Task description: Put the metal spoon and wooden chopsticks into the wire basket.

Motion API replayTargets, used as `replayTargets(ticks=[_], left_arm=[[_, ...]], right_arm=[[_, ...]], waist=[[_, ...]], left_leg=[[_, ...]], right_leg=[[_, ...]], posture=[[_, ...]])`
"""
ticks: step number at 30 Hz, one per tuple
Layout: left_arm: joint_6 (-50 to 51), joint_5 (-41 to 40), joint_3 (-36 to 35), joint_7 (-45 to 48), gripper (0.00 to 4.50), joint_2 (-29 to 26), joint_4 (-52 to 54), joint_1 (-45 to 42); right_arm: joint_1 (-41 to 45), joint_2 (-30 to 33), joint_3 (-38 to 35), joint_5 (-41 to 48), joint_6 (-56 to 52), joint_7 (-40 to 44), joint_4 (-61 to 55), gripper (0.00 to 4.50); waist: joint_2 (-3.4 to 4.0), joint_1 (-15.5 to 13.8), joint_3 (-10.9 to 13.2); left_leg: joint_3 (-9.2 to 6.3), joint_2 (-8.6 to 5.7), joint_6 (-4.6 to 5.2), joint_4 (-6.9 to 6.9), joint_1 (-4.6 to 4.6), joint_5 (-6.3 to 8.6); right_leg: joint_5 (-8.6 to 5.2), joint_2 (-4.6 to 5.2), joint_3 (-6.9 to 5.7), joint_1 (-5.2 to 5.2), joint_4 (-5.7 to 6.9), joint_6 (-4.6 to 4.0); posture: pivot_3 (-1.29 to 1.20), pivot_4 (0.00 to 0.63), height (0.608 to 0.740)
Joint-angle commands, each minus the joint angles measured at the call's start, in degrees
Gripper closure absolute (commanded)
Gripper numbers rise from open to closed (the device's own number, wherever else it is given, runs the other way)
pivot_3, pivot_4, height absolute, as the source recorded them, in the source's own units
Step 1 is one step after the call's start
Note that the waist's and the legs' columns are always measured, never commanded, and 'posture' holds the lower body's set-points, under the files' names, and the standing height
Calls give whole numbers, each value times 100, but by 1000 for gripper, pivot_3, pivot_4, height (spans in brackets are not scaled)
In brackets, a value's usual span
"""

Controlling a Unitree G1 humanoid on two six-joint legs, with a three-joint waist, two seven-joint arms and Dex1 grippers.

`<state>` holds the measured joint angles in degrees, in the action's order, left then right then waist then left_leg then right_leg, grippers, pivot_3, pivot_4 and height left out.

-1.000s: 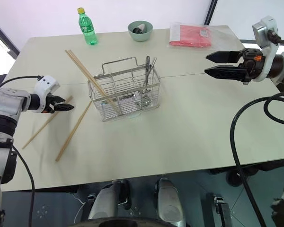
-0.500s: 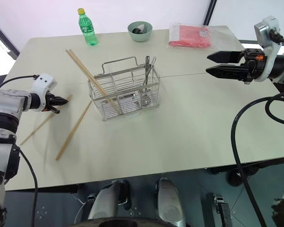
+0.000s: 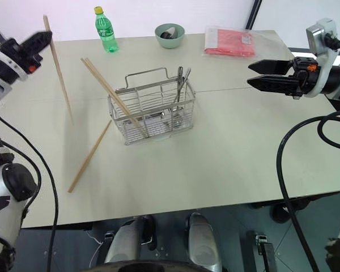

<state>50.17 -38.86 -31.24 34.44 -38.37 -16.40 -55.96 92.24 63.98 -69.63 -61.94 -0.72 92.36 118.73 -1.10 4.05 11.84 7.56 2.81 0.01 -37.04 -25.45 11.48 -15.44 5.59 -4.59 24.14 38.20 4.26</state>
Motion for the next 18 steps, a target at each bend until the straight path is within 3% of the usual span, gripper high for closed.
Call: replayTargets(ticks=[1, 10, 18], left_arm=[[552, -804, -238, -246, 4468, 29, 805, -280], [767, -1576, -98, -898, 4468, 376, 1039, -1269], [-427, -811, 897, -1003, 4468, 1298, 1351, -1062]], right_arm=[[21, 39, -40, 165, 87, 14, 127, 0], [-55, 81, -5, 350, 228, 14, 127, 0], [90, 222, 49, 408, 115, 14, 127, 0]], waist=[[-1, 1, 1], [-6, -4, 4], [-8, -3, 5]], left_leg=[[1, -2, -1, -1, 3, 0], [0, -6, -6, -13, 13, -2], [0, -9, -6, -15, 22, -2]], right_leg=[[0, -1, 0, -3, 1, 0], [4, -1, 0, -21, 1, 6], [7, -2, -1, -39, -7, 11]], posture=[[0, 150, 733], [0, 150, 733], [0, 150, 733]])
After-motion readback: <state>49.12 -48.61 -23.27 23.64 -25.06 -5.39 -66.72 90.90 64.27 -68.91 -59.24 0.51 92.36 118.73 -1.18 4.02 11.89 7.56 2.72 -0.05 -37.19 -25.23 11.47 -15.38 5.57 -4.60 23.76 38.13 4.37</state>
